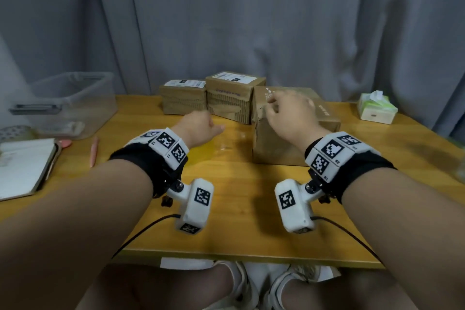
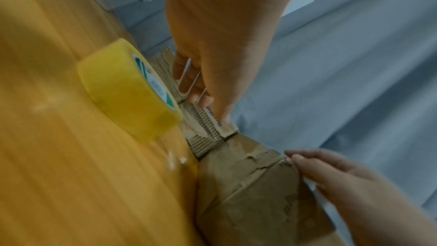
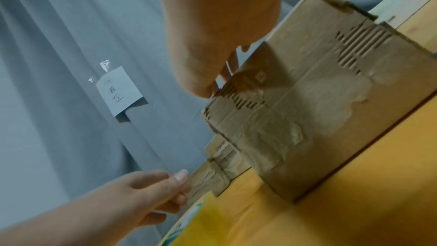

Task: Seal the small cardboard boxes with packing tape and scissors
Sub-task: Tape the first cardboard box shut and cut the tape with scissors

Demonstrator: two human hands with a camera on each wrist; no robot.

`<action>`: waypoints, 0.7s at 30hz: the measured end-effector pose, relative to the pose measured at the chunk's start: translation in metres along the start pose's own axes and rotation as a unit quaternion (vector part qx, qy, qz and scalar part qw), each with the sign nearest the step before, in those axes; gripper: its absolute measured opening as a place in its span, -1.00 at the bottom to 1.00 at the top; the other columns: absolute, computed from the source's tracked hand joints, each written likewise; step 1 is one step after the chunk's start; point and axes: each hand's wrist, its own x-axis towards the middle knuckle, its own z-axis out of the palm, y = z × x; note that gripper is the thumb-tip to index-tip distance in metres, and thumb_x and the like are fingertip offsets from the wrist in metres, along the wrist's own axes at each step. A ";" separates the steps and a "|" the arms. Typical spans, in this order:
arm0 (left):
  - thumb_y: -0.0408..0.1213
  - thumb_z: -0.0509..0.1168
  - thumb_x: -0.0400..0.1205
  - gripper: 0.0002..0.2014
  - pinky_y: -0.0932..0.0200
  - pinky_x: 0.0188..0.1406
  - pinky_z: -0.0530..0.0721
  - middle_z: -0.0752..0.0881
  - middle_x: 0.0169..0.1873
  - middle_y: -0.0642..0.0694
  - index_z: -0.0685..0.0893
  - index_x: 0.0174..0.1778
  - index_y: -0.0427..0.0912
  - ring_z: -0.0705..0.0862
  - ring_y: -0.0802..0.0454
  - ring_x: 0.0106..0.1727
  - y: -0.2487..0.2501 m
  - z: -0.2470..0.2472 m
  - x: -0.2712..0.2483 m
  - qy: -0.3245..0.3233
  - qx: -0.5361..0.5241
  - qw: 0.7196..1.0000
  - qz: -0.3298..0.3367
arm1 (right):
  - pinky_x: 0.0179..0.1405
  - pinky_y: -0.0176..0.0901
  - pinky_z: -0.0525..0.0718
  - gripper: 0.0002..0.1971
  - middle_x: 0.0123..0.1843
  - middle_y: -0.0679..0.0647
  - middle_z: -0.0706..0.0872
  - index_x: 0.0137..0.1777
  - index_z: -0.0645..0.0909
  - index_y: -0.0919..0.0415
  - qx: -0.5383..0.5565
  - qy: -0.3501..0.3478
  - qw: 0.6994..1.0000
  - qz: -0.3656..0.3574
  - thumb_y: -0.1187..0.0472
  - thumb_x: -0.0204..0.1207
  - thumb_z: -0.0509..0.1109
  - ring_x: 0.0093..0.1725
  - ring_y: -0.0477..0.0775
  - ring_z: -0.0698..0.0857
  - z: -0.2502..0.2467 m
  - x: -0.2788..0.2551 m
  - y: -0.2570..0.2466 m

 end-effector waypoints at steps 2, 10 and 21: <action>0.23 0.19 0.60 -0.41 0.02 0.01 0.63 0.70 0.04 -0.21 0.58 0.18 -0.29 0.66 -0.14 0.04 -0.011 0.009 -0.002 -0.059 0.078 0.995 -0.015 | 0.49 0.10 0.23 -0.72 0.26 0.04 0.65 0.25 0.62 0.05 0.005 -0.002 1.000 -0.030 0.07 0.65 0.16 0.34 0.11 0.52 0.003 -0.004 -0.008; -0.04 0.21 0.69 -0.51 0.05 0.11 0.56 0.63 0.22 -0.25 0.49 0.38 -0.35 0.61 -0.16 0.22 -0.024 0.016 0.000 -0.082 0.141 0.985 -0.050 | 0.43 0.01 0.23 -0.71 0.33 0.00 0.57 0.29 0.63 0.01 0.043 -0.011 0.998 -0.045 0.08 0.65 0.21 0.40 0.06 0.44 -0.002 -0.001 -0.016; 0.02 0.15 0.70 -0.66 0.43 -0.25 0.51 0.65 -0.20 0.00 0.59 0.05 -0.21 0.61 0.12 -0.18 0.018 -0.049 -0.009 0.134 -0.179 0.968 0.116 | 0.24 -0.18 0.56 -0.36 0.30 0.08 0.64 0.43 0.52 0.31 0.329 -0.066 0.941 0.048 -0.19 0.54 0.36 0.30 0.04 0.61 -0.027 0.027 -0.033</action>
